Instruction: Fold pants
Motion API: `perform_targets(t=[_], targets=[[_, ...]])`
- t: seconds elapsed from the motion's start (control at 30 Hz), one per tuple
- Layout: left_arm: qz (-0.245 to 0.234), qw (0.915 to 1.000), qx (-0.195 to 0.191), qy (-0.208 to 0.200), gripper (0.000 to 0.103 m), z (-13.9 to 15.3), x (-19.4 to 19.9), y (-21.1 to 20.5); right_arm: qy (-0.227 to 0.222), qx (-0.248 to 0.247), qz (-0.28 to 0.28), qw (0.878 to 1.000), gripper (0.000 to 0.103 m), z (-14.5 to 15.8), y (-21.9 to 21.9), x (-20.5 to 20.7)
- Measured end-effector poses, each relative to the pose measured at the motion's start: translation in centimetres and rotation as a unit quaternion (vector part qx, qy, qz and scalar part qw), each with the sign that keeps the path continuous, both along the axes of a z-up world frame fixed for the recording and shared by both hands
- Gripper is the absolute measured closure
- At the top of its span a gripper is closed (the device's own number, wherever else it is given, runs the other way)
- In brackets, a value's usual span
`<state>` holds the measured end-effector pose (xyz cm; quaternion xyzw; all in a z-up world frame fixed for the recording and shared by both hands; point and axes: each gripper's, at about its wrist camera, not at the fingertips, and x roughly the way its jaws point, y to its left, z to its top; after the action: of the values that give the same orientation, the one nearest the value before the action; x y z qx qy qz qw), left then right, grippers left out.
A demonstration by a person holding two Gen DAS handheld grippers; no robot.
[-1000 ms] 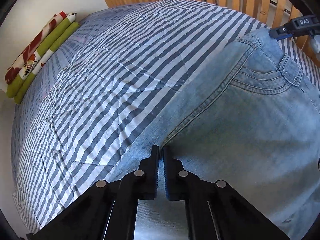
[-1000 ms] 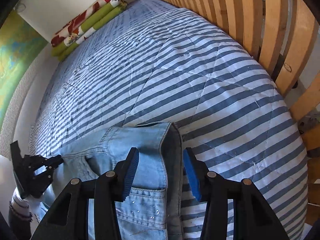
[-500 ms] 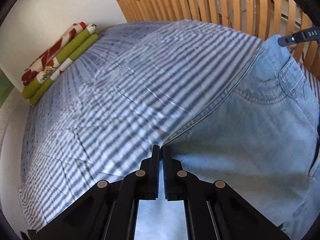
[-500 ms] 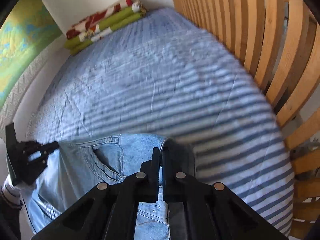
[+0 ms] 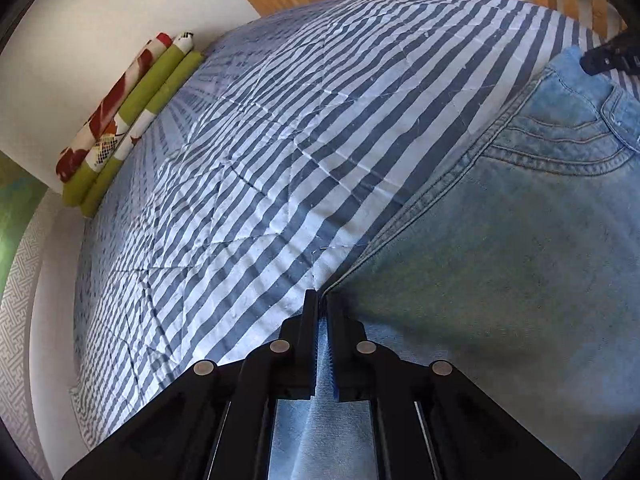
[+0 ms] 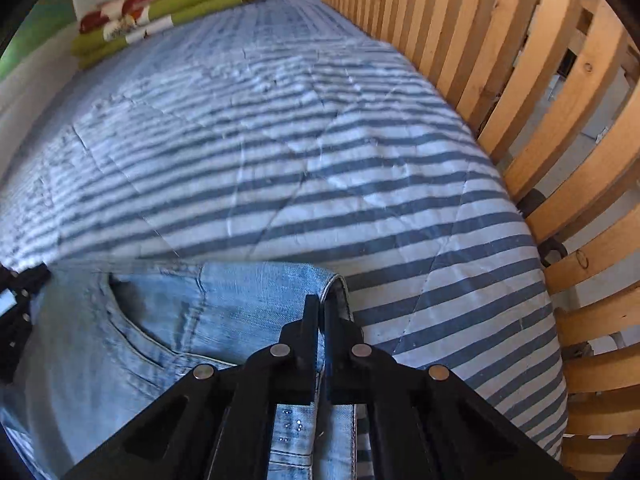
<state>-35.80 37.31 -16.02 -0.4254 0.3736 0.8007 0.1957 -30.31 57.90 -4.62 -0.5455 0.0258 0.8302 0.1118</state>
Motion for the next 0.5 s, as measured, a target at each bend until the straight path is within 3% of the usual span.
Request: perform_targets(t=[0.1,0.27,0.37,0.43,0.5], targets=[[0.030,0.9986,0.043,-0.011,0.086,3.1,-0.7,-2.3,0.016,0.015,-0.022,1.000,0.091,1.5,0.9,1.6],[0.041,0.9946,0.095,0.008,0.086,9.8,2.2,-8.2,0.043,-0.043,0.003,0.998,0.090,5.7,2.1,8.2],[0.026,0.9926,0.118,0.003,0.086,12.4,7.3,-12.3,0.048,-0.072,0.003,0.996,0.084,7.3,2.6,13.9],[0.024,0.9933,0.113,0.006,0.086,12.8,11.0,-15.0,0.044,-0.094,-0.002,0.995,0.072,7.8,2.8,18.6],[0.026,0.9935,0.110,-0.006,0.086,12.7,15.4,-17.9,0.035,-0.107,-0.008,0.994,0.070,7.6,2.9,22.2]])
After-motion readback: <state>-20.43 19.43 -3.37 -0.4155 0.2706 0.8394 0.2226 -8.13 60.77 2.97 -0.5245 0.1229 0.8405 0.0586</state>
